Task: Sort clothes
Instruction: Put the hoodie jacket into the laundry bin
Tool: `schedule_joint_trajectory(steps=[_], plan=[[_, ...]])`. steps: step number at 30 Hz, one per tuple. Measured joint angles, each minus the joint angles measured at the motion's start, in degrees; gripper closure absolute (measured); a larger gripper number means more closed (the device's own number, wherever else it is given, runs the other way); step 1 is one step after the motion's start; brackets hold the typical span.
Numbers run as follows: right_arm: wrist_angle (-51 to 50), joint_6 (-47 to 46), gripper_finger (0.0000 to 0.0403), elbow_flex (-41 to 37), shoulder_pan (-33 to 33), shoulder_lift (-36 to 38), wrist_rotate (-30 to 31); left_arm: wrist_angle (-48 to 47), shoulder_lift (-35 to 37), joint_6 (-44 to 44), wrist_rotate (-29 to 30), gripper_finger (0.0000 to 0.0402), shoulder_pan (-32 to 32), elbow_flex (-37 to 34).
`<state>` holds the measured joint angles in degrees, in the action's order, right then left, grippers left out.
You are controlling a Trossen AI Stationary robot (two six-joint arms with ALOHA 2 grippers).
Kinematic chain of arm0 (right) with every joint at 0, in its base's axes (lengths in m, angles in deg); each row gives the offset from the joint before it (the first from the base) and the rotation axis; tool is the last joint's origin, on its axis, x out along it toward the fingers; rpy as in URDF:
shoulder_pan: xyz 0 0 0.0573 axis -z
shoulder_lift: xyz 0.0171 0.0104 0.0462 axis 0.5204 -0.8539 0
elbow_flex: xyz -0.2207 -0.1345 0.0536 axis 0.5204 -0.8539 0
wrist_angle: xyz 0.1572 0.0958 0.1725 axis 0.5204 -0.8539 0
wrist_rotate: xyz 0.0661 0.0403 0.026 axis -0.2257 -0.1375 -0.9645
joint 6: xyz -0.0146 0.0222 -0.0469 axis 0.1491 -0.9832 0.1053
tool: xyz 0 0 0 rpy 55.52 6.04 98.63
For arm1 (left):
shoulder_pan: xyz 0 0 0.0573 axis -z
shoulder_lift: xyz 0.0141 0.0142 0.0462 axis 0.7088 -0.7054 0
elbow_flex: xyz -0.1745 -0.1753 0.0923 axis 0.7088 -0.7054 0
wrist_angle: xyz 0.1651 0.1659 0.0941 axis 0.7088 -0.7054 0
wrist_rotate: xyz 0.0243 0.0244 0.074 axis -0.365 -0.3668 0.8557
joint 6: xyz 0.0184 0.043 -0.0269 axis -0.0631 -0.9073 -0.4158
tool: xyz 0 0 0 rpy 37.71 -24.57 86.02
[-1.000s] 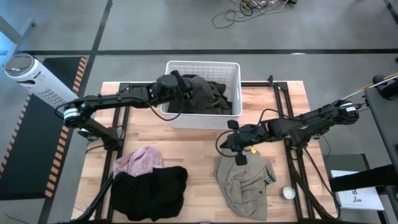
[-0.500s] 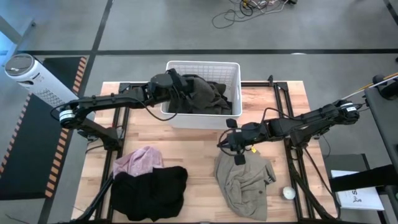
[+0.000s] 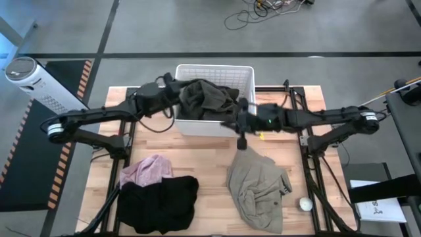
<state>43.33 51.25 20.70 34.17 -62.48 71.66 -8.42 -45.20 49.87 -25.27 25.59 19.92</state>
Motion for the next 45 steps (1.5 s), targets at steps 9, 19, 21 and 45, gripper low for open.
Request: schedule_joint_trajectory(steps=[9,19,21,45], plan=[[-1.47,-4.05,0.0403,11.61,13.06,-12.74,-2.5,23.1,11.04,3.02,-3.31,0.0218,0.13,-20.2],[-23.14,-8.07,0.0403,33.86,18.81,-35.17,-9.55,24.43,19.13,3.03,-4.86,0.0313,0.13,-28.61],[-27.03,-9.19,0.0403,38.0,19.13,-39.15,-9.94,24.57,19.87,2.57,-4.86,0.0327,0.13,-29.49],[-63.22,-8.17,0.0403,73.01,19.67,-58.99,-9.62,26.06,20.65,4.28,-4.86,0.0381,0.13,-34.22]])
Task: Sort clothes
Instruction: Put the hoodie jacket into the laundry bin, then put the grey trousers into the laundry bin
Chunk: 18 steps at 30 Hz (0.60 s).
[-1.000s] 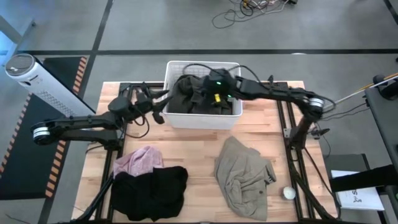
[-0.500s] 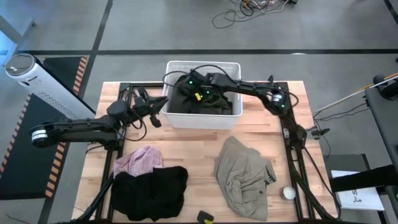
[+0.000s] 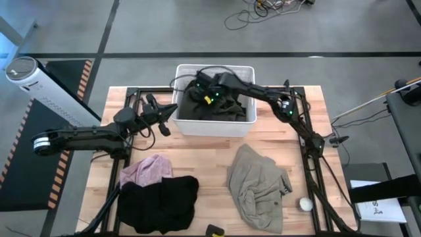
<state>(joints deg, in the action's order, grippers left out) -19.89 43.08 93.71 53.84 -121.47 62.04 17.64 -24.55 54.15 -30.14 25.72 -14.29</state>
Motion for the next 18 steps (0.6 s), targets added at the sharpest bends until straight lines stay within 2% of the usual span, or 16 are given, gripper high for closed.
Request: schedule_joint_trajectory(steps=[3,10,14,18], plan=[[-0.42,4.38,0.0403,0.04,-0.58,4.46,1.33,0.02,0.0,-0.04,0.0,0.0381,0.0,0.0],[-6.9,6.77,0.0403,-0.11,-3.65,13.36,11.29,0.0,0.21,0.32,0.0,0.0381,0.0,0.0],[-10.17,7.02,0.0403,-1.98,-6.25,18.53,12.04,0.03,0.52,0.44,0.0,0.0381,0.0,0.0],[-10.81,5.84,0.0403,-9.77,-8.61,24.92,11.99,0.0,0.54,0.44,0.0,0.0381,0.0,0.0]])
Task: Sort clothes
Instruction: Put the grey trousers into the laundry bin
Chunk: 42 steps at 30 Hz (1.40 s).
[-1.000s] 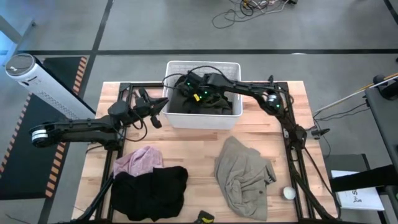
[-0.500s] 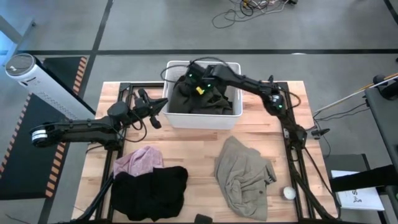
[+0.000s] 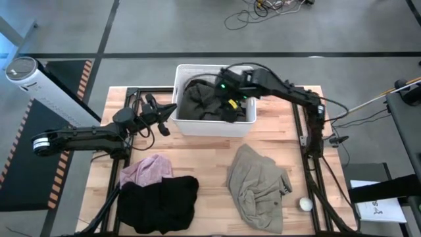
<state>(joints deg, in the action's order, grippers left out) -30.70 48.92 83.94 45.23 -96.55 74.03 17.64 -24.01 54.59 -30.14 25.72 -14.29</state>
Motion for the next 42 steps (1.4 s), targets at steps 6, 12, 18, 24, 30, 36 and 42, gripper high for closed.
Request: schedule_joint_trajectory(steps=[6,12,18,24,30,36,42], plan=[[7.56,-7.01,0.0403,-21.47,-3.92,13.27,0.01,0.02,-0.01,0.0,0.0,0.0381,0.0,0.0],[16.49,-12.84,0.0403,-42.67,-12.41,28.25,-3.28,0.02,-0.01,0.0,0.0,0.0381,0.0,0.0],[20.0,-27.74,0.0403,-56.94,-23.98,40.45,-5.06,0.04,-0.03,-0.46,0.0,0.0381,0.0,0.0],[23.41,-42.55,0.0403,-66.58,-34.13,44.4,-9.24,0.16,-0.01,-1.04,0.0,0.0381,0.0,0.0],[28.94,-51.46,0.039,-70.74,-37.33,40.89,-8.24,0.82,-0.01,-1.86,0.02,0.0381,0.0,0.0],[32.8,-54.5,0.0304,-69.72,-39.66,32.92,-9.97,0.8,-0.1,-2.61,0.04,0.0381,0.0,0.02],[30.08,-56.37,0.019,-65.24,-40.04,22.57,-13.59,0.76,-0.11,-2.82,0.04,0.0381,0.0,0.02]])
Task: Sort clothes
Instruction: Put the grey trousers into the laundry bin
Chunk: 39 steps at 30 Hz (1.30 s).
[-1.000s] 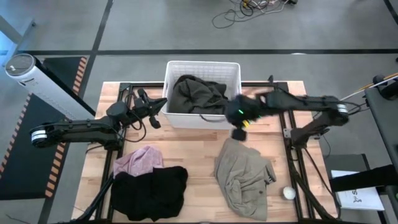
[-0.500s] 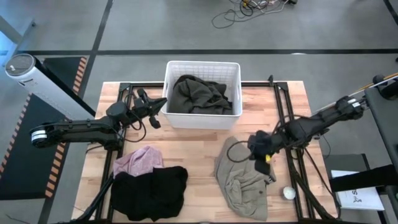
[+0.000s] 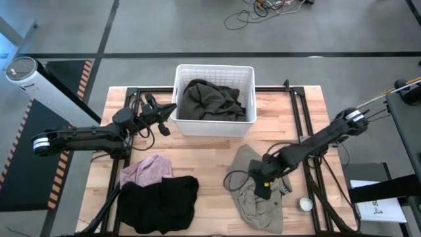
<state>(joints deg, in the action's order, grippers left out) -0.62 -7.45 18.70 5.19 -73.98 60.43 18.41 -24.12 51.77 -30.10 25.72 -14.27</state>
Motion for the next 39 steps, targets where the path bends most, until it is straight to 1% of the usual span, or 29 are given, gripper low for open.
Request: schedule_joint_trajectory(steps=[3,8,12,16,19,22,24,26,28,29,30,32,34,37,39], plan=[[-1.43,1.78,0.0145,2.14,-0.44,-5.18,-3.13,-0.02,-0.01,0.0,0.01,0.0381,0.0,0.0],[-2.75,6.77,0.01,4.1,-0.88,-12.56,-3.17,-0.02,-0.06,0.01,0.01,0.0381,0.0,0.0],[-4.21,9.83,0.009,3.45,-0.46,-16.9,-0.51,0.0,-0.06,0.0,0.01,0.0381,0.0,0.0],[-4.66,12.48,0.01,2.63,1.04,-19.29,-0.3,0.02,-0.17,0.02,0.01,0.0381,0.0,0.0],[-5.27,13.4,0.0123,2.62,2.35,-20.37,0.09,0.0,-0.16,0.01,0.02,0.0381,0.0,0.0],[-6.09,15.63,0.017,2.53,3.18,-20.55,0.54,0.0,-0.17,0.02,0.03,0.0381,0.0,0.0],[-6.4,16.71,0.0222,2.41,3.27,-20.32,1.16,0.0,-0.17,0.02,0.02,0.0381,0.0,0.0],[-6.69,18.3,0.0283,2.39,3.35,-19.63,1.28,0.02,-0.24,0.0,0.01,0.0381,0.0,0.0],[-6.66,20.09,0.0346,2.78,3.42,-18.54,0.64,0.0,-0.28,0.02,0.03,0.0381,0.0,0.0],[-6.8,20.67,0.0371,3.11,3.71,-17.97,-0.16,0.01,-0.28,0.02,0.03,0.0381,0.0,0.0],[-7.08,21.15,0.0382,3.47,4.03,-17.27,-1.12,0.06,-0.28,0.02,0.03,0.0381,-0.01,0.0],[-7.33,21.16,0.0382,4.58,4.32,-15.89,-1.81,0.05,-0.3,0.02,0.03,0.0381,0.0,0.0],[-8.25,21.2,0.0378,6.53,4.3,-13.69,-1.83,0.04,-0.3,0.02,0.03,0.0381,-0.02,0.0],[-11.16,21.18,0.0393,9.6,4.25,-10.39,-1.94,0.08,-0.32,-0.25,0.03,0.0381,-0.02,0.0],[-13.09,20.99,0.0397,12.18,4.23,-8.77,-0.69,0.09,-0.32,-0.63,0.03,0.0381,0.0,0.0]])
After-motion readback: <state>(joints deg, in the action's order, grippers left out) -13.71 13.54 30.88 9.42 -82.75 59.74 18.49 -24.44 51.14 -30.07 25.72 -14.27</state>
